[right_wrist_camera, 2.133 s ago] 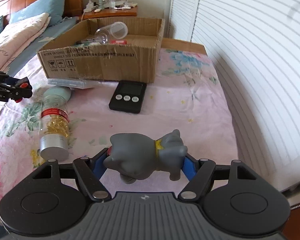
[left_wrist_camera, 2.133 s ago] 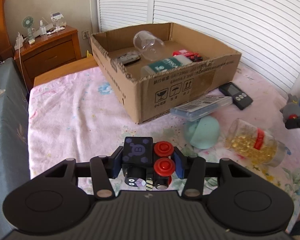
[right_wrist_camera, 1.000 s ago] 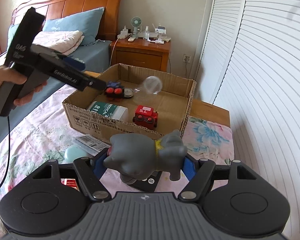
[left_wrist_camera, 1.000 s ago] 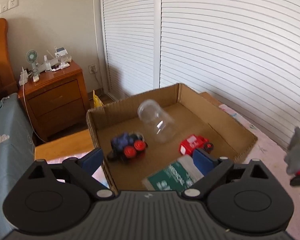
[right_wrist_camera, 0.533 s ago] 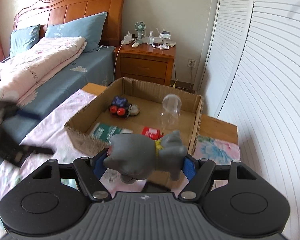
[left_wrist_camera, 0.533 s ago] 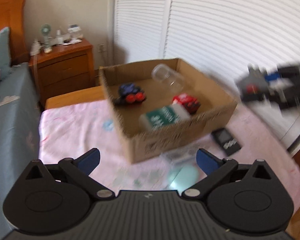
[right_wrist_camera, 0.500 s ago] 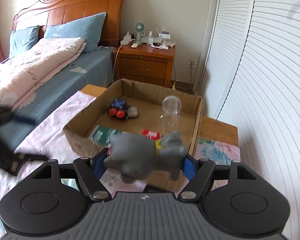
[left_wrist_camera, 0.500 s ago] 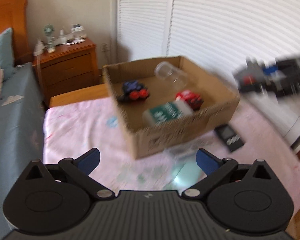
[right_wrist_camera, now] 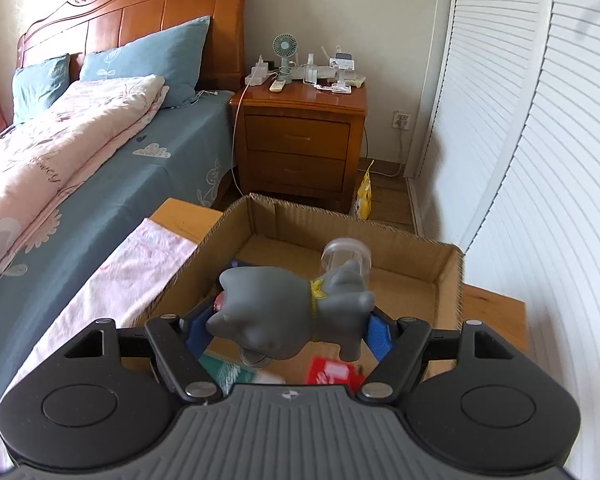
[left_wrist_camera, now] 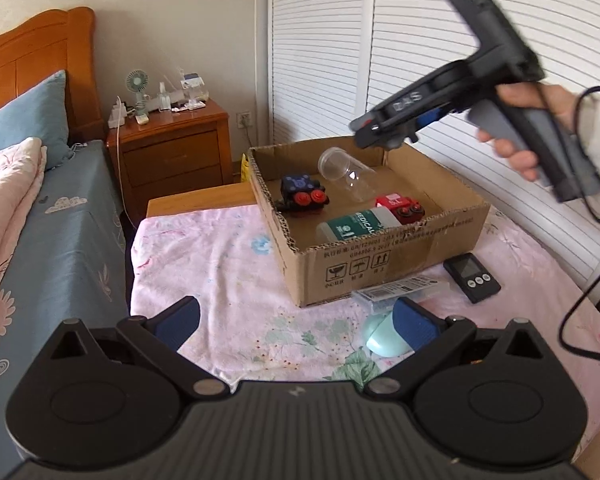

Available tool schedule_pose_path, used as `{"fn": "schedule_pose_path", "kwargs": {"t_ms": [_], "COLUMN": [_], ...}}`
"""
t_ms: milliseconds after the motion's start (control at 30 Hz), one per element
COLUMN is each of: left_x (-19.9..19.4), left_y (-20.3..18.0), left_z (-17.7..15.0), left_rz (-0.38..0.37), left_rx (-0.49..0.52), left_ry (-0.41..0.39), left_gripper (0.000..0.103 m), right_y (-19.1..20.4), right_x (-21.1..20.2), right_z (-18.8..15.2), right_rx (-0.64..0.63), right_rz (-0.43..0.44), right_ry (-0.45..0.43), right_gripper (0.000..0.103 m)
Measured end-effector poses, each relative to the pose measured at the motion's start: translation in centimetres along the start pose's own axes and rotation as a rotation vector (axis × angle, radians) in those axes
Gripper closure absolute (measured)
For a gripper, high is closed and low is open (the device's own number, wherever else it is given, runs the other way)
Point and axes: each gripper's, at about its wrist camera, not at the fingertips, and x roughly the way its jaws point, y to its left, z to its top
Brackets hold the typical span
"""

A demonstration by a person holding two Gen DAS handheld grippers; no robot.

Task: Organize rigid objects
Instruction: 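Lower the grey elephant into the box and open the right gripper, then move left tool to the yellow capsule jar while right tool withdraws from the box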

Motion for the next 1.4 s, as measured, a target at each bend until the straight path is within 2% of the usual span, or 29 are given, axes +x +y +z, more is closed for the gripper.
{"fn": "schedule_pose_path", "kwargs": {"t_ms": [33, 67, 100, 367, 600, 767, 1000, 1167, 1400], "left_x": [0.1, 0.2, 0.4, 0.7, -0.6, -1.3, -2.0, -2.1, -1.4], "left_y": [0.0, 0.1, 0.1, 0.0, -1.1, -1.7, -2.3, -2.9, -4.2], "left_z": [0.0, -0.1, -0.2, -0.3, -0.3, -0.8, -2.1, -3.5, -5.1], "left_rz": [0.007, 0.012, 0.013, -0.009, -0.024, -0.027, -0.013, -0.018, -0.046], "left_rx": [-0.001, -0.001, -0.001, -0.013, -0.013, -0.02, -0.034, -0.04, -0.013], "left_ry": [0.002, 0.006, 0.011, 0.017, 0.003, 0.005, 0.019, 0.039, 0.073], "left_gripper": [0.001, 0.001, 0.001, 0.001, 0.001, 0.001, 0.001, 0.001, 0.001], "right_y": [0.0, 0.0, 0.0, -0.4, 0.0, 0.7, 2.2, 3.7, 3.5], "right_x": [0.4, 0.8, 0.8, -0.9, -4.6, -7.0, -8.6, -9.0, -9.5], "right_z": [0.1, 0.1, 0.0, -1.9, -4.3, -7.8, -15.0, -19.3, -22.4], "right_rx": [0.004, 0.01, 0.015, 0.043, 0.065, 0.096, 0.131, 0.115, 0.181], "right_rz": [-0.004, -0.017, -0.02, -0.015, -0.066, -0.11, -0.088, -0.114, -0.139], "right_ry": [0.0, -0.006, -0.012, 0.004, 0.0, -0.01, 0.01, 0.018, 0.012], "right_gripper": [0.012, 0.001, 0.0, 0.0, 0.0, 0.0, 0.0, 0.0, 0.0]}}
